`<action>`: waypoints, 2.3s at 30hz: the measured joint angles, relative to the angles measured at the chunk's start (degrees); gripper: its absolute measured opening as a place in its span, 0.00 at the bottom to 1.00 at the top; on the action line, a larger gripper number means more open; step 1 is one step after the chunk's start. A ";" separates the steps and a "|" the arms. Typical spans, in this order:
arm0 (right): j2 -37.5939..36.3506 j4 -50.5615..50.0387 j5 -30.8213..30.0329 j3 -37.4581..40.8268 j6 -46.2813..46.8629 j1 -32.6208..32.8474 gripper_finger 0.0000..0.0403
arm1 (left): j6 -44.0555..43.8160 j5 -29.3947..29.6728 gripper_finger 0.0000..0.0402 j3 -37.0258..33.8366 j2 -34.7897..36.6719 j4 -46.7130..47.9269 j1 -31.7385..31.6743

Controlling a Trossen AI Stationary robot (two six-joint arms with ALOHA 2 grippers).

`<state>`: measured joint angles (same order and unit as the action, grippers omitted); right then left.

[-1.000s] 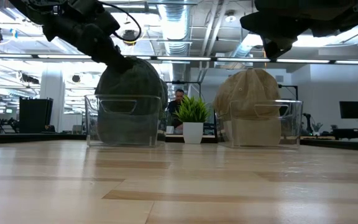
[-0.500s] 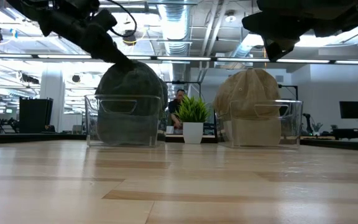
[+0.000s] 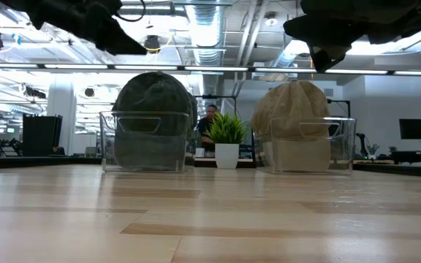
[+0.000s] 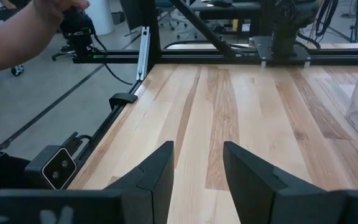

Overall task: Pick & Place hat
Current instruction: Return to Home Position

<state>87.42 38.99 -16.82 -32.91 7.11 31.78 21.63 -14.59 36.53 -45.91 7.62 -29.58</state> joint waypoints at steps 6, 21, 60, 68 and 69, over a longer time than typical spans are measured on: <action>0.00 -0.48 0.22 0.00 -0.02 1.53 0.32 | -18.65 -1.31 0.24 -0.31 4.84 -0.25 3.22; -0.74 -3.04 -0.14 -0.02 -3.78 -0.78 0.32 | -38.47 1.91 0.24 -23.26 13.82 -24.13 37.94; -61.48 -19.35 6.37 24.59 -6.10 8.63 0.32 | -38.14 -2.82 0.24 -23.85 33.46 -19.07 26.67; -67.09 -19.26 6.34 29.58 -6.35 8.63 0.32 | -36.13 -1.92 0.24 -23.85 39.74 -11.50 25.56; -67.91 -19.23 6.35 30.16 -6.83 8.63 0.32 | -35.92 -1.54 0.24 -24.04 40.26 -11.02 25.59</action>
<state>19.51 19.76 -10.47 -2.75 0.29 40.40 -14.30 -16.13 12.50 -5.65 -3.40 -3.99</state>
